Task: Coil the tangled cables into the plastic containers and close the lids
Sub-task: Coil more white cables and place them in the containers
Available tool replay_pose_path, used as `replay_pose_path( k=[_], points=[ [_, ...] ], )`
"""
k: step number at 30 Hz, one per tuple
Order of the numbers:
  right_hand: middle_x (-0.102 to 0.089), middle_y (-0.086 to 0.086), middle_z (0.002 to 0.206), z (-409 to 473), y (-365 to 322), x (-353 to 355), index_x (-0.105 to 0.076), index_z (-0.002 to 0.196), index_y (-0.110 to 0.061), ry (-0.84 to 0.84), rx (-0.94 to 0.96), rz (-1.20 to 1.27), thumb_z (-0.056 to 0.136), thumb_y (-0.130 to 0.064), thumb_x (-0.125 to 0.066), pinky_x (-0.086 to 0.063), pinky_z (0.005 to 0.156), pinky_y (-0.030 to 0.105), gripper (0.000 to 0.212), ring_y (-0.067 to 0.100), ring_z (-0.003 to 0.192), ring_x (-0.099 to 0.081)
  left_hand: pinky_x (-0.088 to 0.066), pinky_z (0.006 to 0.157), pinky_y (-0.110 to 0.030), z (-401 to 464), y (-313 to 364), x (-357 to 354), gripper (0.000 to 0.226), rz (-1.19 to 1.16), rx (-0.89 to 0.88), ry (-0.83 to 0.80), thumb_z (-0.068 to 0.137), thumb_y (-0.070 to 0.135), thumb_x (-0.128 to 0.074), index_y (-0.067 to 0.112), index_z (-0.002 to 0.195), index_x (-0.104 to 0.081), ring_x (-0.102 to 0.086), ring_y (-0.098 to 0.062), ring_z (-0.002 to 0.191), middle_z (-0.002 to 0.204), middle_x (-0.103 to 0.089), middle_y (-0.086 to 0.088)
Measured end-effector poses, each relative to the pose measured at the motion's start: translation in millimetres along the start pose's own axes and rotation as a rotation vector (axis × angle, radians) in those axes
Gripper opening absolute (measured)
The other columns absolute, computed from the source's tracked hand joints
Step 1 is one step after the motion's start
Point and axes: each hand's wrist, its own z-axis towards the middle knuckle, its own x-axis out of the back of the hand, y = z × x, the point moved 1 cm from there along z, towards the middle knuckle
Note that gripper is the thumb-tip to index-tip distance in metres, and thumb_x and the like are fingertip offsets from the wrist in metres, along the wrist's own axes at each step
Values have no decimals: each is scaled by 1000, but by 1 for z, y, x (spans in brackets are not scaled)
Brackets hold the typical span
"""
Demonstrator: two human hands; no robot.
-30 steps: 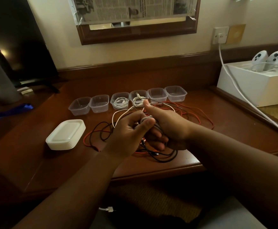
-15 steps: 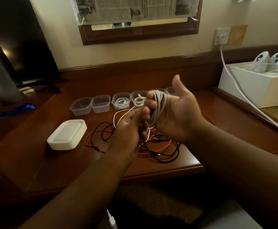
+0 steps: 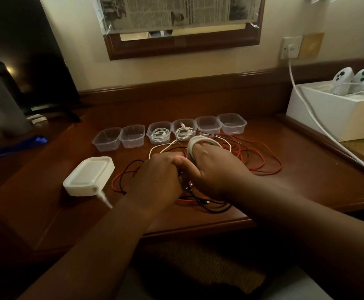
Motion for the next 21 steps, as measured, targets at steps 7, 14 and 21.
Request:
replay_pose_path(
  k=[7, 14, 21],
  points=[
    [-41, 8, 54, 1, -1, 24, -58, 74, -5, -417, -255, 739, 88, -76, -16, -32, 51, 30, 83, 16, 46, -36, -54, 63, -23, -5, 2, 7, 56, -180, -147, 137, 82, 63, -63, 27, 125, -58, -65, 0, 80, 100, -72, 9],
    [-41, 8, 49, -5, -9, 26, -46, 50, -8, -344, -162, 1033, 89, -69, -18, -37, 47, 28, 77, 21, 42, -38, -45, 51, -33, 0, 7, 6, 46, -472, -181, 187, 82, 64, -62, 18, 77, -56, -52, -14, 57, 66, -52, 10],
    [-47, 1, 54, -3, -5, 17, -47, 63, 6, 5, -102, 1044, 102, -51, -23, -38, 51, 22, 73, 11, 49, -44, -46, 51, -25, 5, 10, -7, 53, -642, -142, 260, 85, 61, -61, 10, 73, -60, -53, -12, 55, 62, -54, 6]
  ],
)
